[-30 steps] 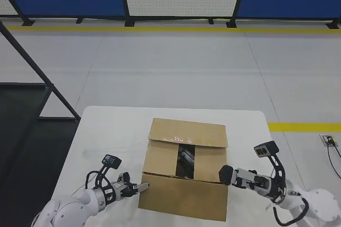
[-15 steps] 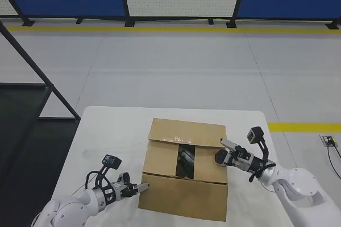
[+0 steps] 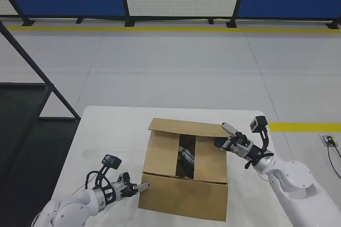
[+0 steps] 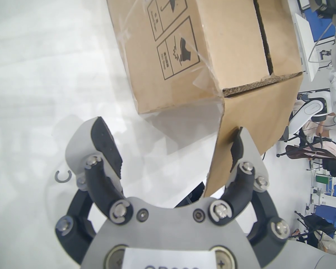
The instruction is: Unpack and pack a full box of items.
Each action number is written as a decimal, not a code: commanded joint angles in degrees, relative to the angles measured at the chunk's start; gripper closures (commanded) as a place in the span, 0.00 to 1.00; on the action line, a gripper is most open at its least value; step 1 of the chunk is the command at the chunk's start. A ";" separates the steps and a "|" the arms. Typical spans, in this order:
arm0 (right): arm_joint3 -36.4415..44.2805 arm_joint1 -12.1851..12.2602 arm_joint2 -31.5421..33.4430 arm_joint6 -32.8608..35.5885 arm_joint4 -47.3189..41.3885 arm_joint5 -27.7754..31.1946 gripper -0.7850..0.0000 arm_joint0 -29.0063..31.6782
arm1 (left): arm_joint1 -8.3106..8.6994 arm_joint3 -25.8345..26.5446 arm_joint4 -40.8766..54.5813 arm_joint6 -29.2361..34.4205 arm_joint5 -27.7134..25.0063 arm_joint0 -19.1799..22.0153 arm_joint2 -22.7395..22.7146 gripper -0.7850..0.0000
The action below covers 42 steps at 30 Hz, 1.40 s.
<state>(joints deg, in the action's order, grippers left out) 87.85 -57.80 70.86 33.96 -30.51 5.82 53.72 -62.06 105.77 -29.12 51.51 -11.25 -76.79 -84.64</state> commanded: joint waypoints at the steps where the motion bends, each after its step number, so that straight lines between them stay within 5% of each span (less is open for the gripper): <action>1: -0.05 -0.36 -0.59 -1.17 0.07 1.15 0.00 -0.93 | 0.00 0.00 0.00 0.00 0.00 0.00 0.00 0.00; 11: -5.88 -3.13 -6.60 -4.43 -0.81 3.59 0.00 -9.87 | 0.00 0.00 0.00 0.00 0.00 0.00 0.00 0.00; 28: -6.68 -3.77 -7.12 -3.87 -4.43 2.54 0.00 -10.68 | 0.00 0.00 0.00 0.00 0.00 0.00 0.00 0.00; 42: -23.45 -9.21 -16.97 -17.08 0.96 -2.54 0.00 -25.19 | 0.00 0.00 0.00 0.00 0.00 0.00 0.00 0.00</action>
<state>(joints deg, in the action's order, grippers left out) 65.96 -66.58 54.65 17.65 -30.09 4.05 29.74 -62.06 105.77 -29.12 51.51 -11.25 -76.79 -84.64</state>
